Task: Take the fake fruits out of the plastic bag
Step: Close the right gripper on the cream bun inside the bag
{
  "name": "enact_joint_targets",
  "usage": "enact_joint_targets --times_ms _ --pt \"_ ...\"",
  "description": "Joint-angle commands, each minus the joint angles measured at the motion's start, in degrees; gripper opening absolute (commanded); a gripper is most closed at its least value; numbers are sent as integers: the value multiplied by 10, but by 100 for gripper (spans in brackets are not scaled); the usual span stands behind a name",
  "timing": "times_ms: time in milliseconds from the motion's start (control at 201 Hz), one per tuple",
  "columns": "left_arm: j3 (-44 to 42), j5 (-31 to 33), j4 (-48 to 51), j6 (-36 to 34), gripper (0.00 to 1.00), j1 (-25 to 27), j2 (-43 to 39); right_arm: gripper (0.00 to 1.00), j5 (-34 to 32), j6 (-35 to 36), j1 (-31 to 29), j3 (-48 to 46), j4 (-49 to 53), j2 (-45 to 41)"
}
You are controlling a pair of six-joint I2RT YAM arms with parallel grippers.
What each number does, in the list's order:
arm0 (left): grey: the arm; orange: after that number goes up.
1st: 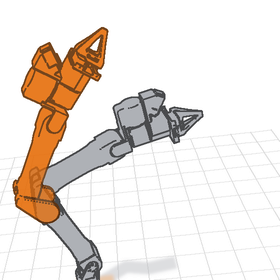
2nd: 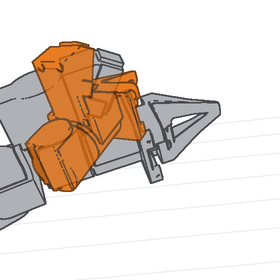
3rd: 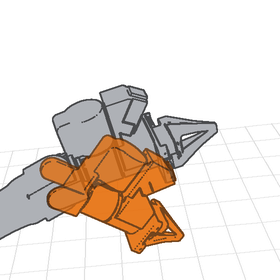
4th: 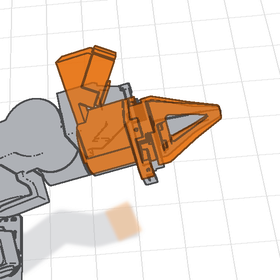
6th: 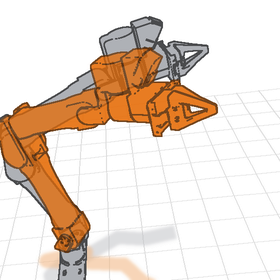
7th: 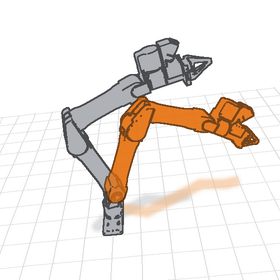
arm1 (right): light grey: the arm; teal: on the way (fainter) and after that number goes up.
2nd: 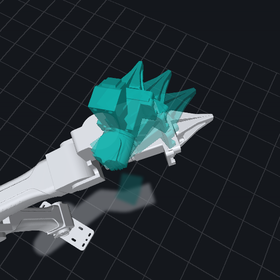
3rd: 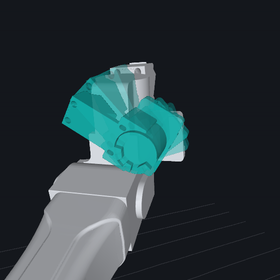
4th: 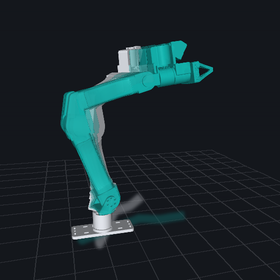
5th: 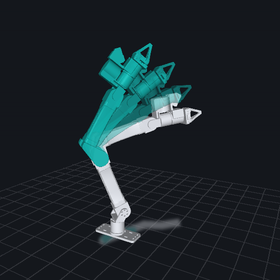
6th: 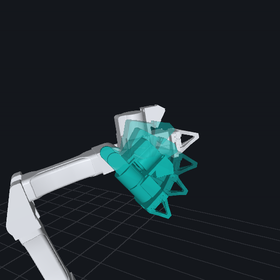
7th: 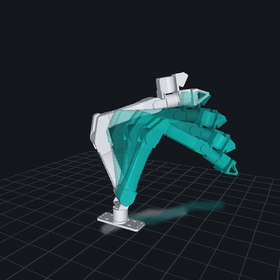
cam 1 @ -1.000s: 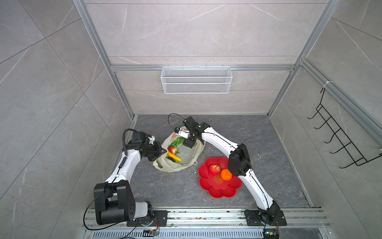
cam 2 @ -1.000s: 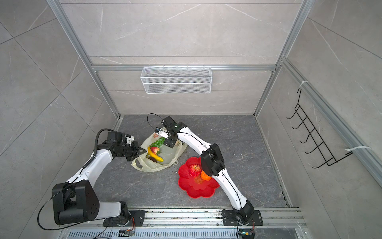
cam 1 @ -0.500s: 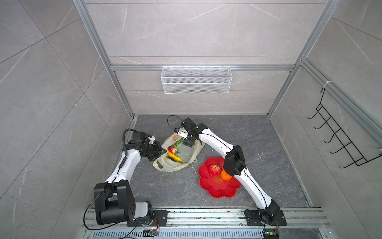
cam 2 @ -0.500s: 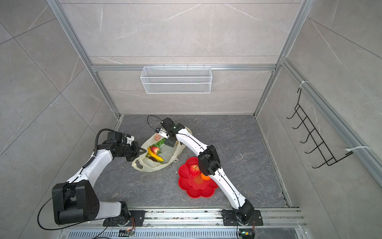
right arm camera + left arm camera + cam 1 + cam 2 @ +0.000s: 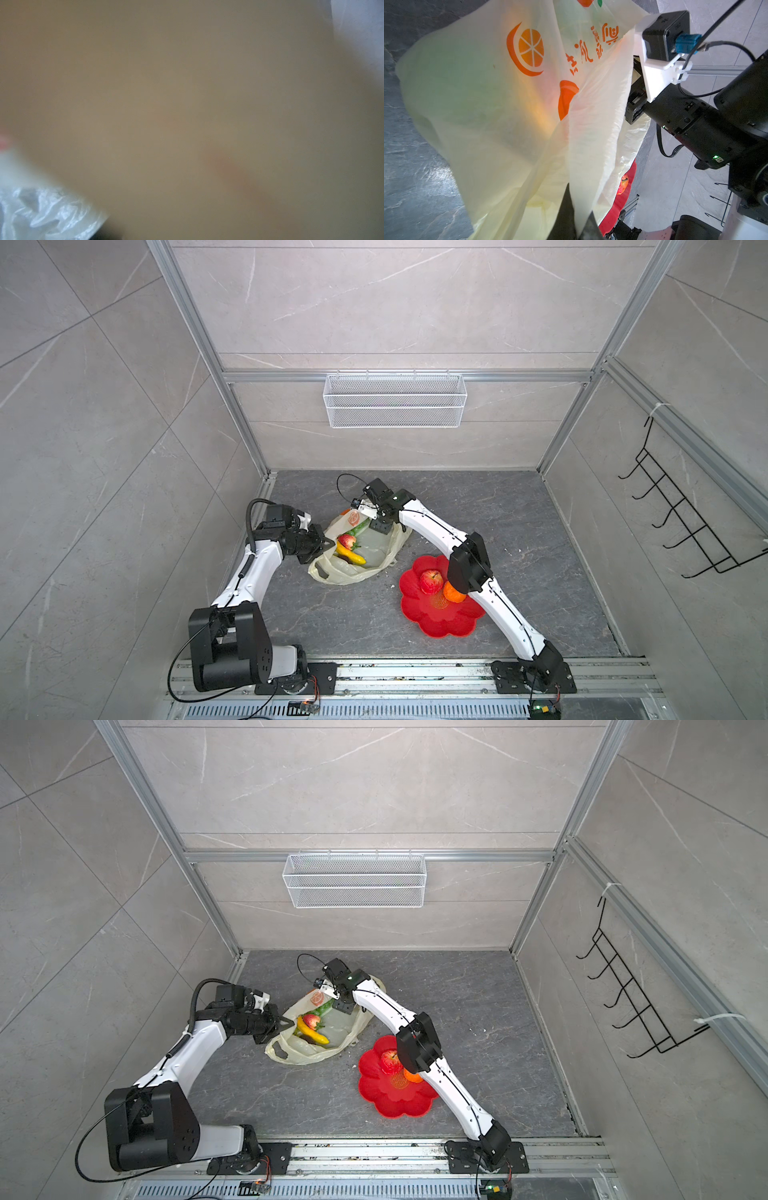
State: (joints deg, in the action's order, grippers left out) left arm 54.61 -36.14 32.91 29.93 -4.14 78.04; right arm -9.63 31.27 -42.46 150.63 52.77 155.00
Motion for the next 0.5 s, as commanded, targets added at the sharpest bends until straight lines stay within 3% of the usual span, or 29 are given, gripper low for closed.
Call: enact_joint_targets --times_ms 0,144,498 --pt "-4 -14 -5 -13 0 -3 -9 58 17 -22 -5 -13 9 -36" --pt "-5 -14 -5 -13 0 -3 -10 57 51 -43 -9 -111 -39 -112" --pt "-6 -14 -4 -14 0 -3 -12 58 106 -93 -47 -449 -252 -332"
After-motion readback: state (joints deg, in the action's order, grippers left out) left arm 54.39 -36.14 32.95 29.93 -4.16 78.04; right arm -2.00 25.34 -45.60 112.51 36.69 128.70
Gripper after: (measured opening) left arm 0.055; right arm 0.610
